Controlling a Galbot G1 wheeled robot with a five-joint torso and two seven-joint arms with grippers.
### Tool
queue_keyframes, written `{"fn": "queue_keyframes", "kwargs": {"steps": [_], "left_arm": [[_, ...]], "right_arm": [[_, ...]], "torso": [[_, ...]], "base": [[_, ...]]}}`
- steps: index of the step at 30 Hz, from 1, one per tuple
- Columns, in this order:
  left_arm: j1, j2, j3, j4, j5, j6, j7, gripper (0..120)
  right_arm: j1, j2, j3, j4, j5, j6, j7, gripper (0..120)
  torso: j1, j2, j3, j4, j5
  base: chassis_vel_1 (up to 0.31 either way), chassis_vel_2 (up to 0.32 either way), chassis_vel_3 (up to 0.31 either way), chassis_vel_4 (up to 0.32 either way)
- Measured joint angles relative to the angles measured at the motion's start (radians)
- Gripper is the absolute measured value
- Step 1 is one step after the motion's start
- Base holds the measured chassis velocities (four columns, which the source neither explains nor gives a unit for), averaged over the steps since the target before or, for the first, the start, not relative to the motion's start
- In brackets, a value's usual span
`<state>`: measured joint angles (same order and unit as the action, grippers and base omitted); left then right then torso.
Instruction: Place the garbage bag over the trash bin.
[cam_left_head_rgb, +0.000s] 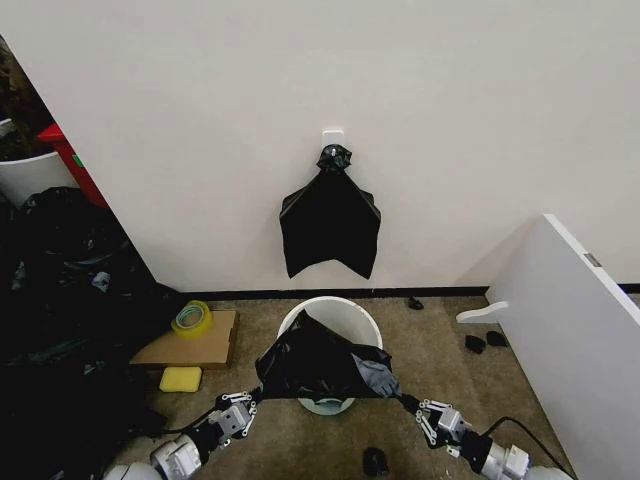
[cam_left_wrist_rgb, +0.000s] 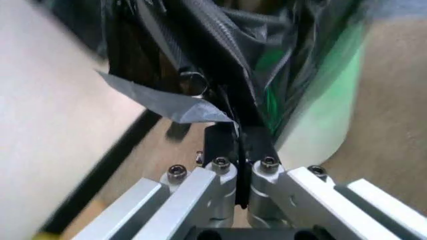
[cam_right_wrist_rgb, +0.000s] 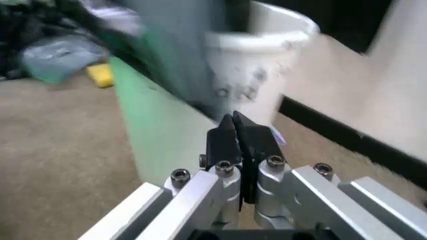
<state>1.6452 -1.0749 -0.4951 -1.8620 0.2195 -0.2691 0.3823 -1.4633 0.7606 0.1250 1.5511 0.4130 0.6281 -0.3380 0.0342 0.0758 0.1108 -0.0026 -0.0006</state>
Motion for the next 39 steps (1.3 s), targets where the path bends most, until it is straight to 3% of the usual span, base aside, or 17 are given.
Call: {"fn": "queue_keyframes", "kwargs": {"steps": [6, 10, 17, 21, 22, 26, 36, 39], "left_arm": [[-0.006, -0.024, 0.013, 0.024, -0.03, 0.022, -0.018, 0], [-0.001, -0.031, 0.02, 0.023, -0.05, 0.024, -0.025, 0], [0.016, -0.035, 0.034, -0.011, -0.095, 0.022, -0.029, 0], [0.027, -0.04, 0.043, -0.03, -0.098, 0.017, -0.029, 0], [0.031, -0.041, 0.045, -0.035, -0.097, 0.016, -0.029, 0], [0.037, -0.042, 0.046, -0.04, -0.087, 0.011, -0.029, 0], [0.051, -0.035, 0.034, -0.057, -0.081, 0.008, -0.028, 0], [0.053, -0.034, 0.032, -0.057, -0.081, 0.008, -0.03, 0]], "right_arm": [[0.05, 0.058, -0.006, -0.069, 0.18, 0.027, -0.139, 0], [0.071, 0.079, -0.01, -0.106, 0.226, 0.031, -0.175, 0], [0.045, 0.044, 0.015, -0.078, 0.264, 0.064, -0.246, 0], [0.021, 0.016, 0.063, -0.053, 0.311, 0.096, -0.404, 1], [0.009, 0.005, 0.083, -0.038, 0.306, 0.105, -0.436, 7], [-0.018, -0.013, 0.106, 0.015, 0.217, 0.118, -0.364, 23], [0.013, 0.013, 0.066, 0.039, 0.084, 0.079, -0.289, 61], [0.012, 0.01, 0.066, 0.048, 0.079, 0.075, -0.316, 63]], "torso": [[0.0, 0.0, 0.0, 0.0, -0.0002], [0.0, 0.0, 0.0, 0.0003, 0.0001], [0.0, 0.0, 0.0, 0.0, -0.0002], [0.0, 0.0, 0.0, 0.0002, -0.0001], [0.0, 0.0, 0.0, 0.0, -0.0001], [0.0, 0.0, 0.0, 0.0001, 0.0], [0.0, 0.0, 0.0, 0.0002, 0.0002], [0.0, 0.0, 0.0, 0.0001, -0.0003]], "base": [[0.0, 0.0, 0.0, 0.0], [0.0, 0.0, 0.0, 0.0], [0.0, 0.0, 0.0, 0.0], [0.0, 0.0, 0.0, 0.0], [0.0, 0.0, 0.0, 0.0], [0.0, 0.0, 0.0, 0.0], [0.0, 0.0, 0.0, 0.0], [0.0, 0.0, 0.0, 0.0]]}}
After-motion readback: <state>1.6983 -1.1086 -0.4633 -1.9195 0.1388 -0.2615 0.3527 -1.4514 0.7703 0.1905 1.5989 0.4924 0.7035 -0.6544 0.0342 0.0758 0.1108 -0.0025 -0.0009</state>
